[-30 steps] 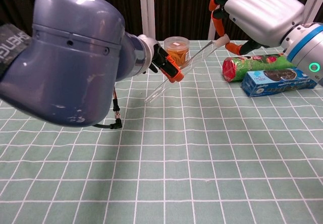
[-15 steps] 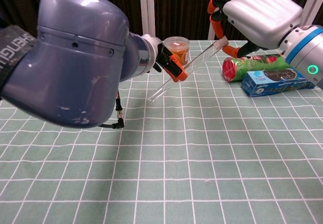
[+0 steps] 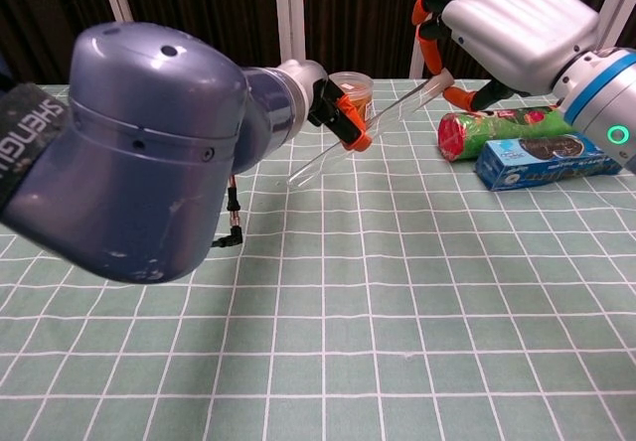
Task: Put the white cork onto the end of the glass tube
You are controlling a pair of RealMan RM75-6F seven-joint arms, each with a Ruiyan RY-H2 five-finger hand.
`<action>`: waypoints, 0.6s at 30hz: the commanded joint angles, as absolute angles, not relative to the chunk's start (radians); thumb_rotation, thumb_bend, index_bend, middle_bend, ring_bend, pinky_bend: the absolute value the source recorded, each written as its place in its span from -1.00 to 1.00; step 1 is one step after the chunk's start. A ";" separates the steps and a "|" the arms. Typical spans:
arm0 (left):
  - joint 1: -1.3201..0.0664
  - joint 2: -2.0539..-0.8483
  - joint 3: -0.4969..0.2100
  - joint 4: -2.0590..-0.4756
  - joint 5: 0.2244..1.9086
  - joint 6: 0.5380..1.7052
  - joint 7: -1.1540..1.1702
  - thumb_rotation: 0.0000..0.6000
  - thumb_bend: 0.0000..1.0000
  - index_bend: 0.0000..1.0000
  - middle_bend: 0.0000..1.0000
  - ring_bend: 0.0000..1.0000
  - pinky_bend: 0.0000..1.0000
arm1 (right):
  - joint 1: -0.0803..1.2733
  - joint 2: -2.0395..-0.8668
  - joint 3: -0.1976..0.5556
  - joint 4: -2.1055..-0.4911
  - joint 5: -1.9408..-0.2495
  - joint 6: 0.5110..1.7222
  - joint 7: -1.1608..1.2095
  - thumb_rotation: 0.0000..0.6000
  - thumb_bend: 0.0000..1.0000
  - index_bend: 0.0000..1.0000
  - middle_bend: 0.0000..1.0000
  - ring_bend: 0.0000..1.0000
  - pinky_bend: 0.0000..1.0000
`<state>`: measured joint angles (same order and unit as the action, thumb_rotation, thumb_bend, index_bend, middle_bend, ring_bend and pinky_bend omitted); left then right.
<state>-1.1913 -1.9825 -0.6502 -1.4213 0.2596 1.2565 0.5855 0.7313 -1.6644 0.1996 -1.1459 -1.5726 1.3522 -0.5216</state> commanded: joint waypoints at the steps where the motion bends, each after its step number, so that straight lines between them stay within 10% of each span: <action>1: -1.191 -1.985 -0.650 -1.419 0.262 1.256 0.586 1.00 0.25 0.14 -0.05 -0.74 -1.00 | 0.731 -1.663 0.199 -1.148 -1.574 1.354 -0.522 1.00 -0.26 0.31 -0.47 -0.78 -1.00; 18: -1.178 -1.997 -0.655 -1.411 0.297 1.261 0.560 1.00 0.25 0.14 -0.05 -0.74 -1.00 | 0.725 -1.654 0.196 -1.161 -1.574 1.352 -0.533 1.00 -0.26 -0.34 -0.72 -0.86 -1.00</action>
<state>-1.1790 -1.9966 -0.6557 -1.4119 0.2940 1.2602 0.5623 0.7248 -1.6538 0.1955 -1.1610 -1.5740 1.3516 -0.5327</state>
